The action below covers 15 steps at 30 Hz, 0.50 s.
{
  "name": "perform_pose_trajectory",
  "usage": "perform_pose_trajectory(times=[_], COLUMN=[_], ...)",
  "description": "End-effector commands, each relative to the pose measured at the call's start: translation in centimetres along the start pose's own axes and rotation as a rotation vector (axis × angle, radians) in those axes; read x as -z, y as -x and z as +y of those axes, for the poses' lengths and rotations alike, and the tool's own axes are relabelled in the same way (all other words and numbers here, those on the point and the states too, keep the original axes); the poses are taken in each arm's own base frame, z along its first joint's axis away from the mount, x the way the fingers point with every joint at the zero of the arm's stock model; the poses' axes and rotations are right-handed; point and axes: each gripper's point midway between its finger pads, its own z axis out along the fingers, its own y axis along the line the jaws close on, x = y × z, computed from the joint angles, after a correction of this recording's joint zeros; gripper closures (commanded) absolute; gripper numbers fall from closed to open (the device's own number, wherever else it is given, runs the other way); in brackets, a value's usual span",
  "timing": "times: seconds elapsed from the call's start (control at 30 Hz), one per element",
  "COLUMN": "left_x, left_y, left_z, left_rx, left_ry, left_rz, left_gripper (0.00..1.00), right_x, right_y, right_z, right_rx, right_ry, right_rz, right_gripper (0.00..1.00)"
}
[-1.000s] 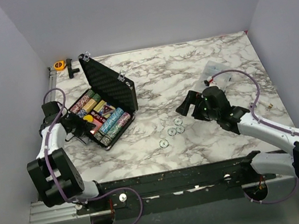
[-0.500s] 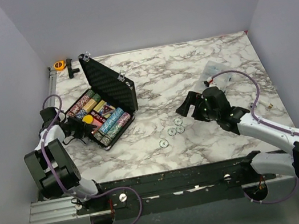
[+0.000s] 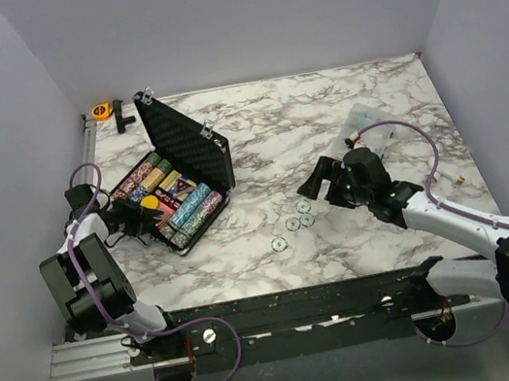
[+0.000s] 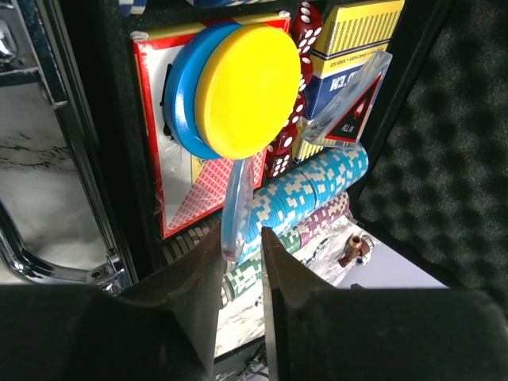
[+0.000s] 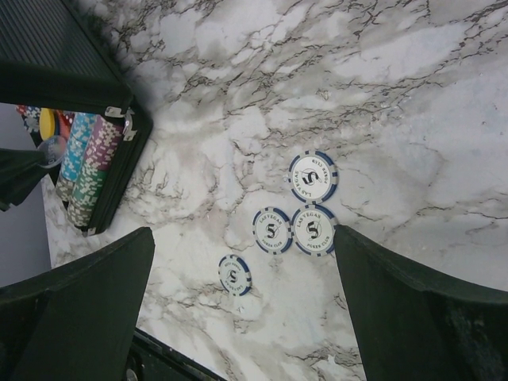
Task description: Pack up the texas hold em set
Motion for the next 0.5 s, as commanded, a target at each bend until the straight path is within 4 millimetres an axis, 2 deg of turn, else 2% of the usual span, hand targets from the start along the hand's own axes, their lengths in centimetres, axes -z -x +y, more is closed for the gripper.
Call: perform_pose_trajectory(times=[0.0,0.2,0.3,0.4,0.47], left_x=[1.0,2.6,4.1,5.9,7.3], left_y=[0.0,-0.6,-0.6,-0.4,-0.5], left_z=[0.2,0.9,0.9,0.2,-1.4], left_rx=[-0.018,-0.043,-0.066,-0.108,-0.162], left_ry=[0.015,0.072,0.099,0.100,0.054], left_rz=[-0.037,-0.095,-0.158,-0.238,-0.305], left_gripper=[0.70,0.48,0.39,0.35,0.35], right_x=[-0.2,-0.2,-0.1,-0.1,-0.3], right_y=[-0.3,-0.5,-0.4,-0.7,-1.1], right_z=[0.1,0.1,0.0,-0.3,-1.1], right_rx=[-0.010,0.006,0.031,0.102,0.163], right_ry=[0.015,0.021,0.016,0.002,-0.035], right_rz=[0.016,0.025,0.028,0.058,0.100], right_gripper=[0.03,0.03,0.03,0.01,0.00])
